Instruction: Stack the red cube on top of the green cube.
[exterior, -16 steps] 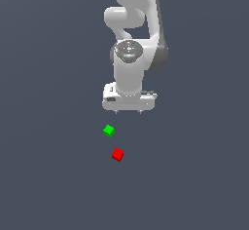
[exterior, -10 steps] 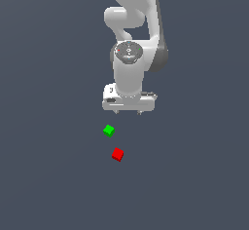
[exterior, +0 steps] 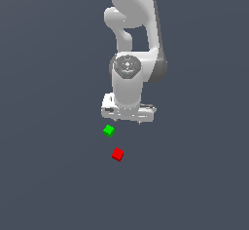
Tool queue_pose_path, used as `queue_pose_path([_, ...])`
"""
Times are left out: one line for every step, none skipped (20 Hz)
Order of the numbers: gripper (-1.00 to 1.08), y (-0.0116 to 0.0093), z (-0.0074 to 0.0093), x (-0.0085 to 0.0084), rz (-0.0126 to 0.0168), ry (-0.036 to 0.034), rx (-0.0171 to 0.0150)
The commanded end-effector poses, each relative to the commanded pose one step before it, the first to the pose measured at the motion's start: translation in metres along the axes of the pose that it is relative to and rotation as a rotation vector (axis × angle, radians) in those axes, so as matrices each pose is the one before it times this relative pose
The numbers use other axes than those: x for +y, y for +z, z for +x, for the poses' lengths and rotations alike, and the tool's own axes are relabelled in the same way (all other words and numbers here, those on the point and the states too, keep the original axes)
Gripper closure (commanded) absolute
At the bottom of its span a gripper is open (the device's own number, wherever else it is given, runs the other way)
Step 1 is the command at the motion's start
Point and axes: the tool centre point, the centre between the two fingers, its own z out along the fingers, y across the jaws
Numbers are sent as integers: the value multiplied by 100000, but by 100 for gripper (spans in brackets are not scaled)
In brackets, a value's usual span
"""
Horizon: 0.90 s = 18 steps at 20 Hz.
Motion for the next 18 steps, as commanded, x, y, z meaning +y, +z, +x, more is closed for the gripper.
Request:
queue_pose_path([-92, 825, 1296, 129, -74, 4033, 626])
queue_pose_path([-92, 354, 583, 49, -23, 1784, 288])
queue_pose_path([-92, 366, 608, 53, -23, 1858, 299])
queue_pose_path([-92, 378, 631, 56, -22, 1925, 310])
queue_pose_path([-92, 385, 645, 59, -21, 1968, 316])
queue_pose_path([-92, 376, 635, 58, -19, 1932, 310])
queue_pose_path([-92, 366, 623, 59, -17, 1893, 303])
queue_pose_path([-92, 356, 610, 57, -15, 1850, 295])
queue_pose_path([-92, 346, 597, 58, -13, 1809, 288])
queue_pose_path([-92, 325, 565, 56, -11, 1710, 271])
queue_pose_path([-92, 299, 525, 53, -9, 1585, 250])
queue_pose_path([-92, 275, 486, 49, -7, 1465, 230])
queue_pose_path([-92, 252, 449, 47, -5, 1351, 211])
queue_pose_path([-92, 230, 413, 42, -4, 1239, 193])
queue_pose_path([-92, 209, 379, 41, -3, 1136, 176])
queue_pose_path([-92, 189, 346, 37, -2, 1033, 159])
queue_pose_path([-92, 169, 315, 36, -1, 937, 143])
queue_pose_path([-92, 151, 283, 30, -1, 839, 128])
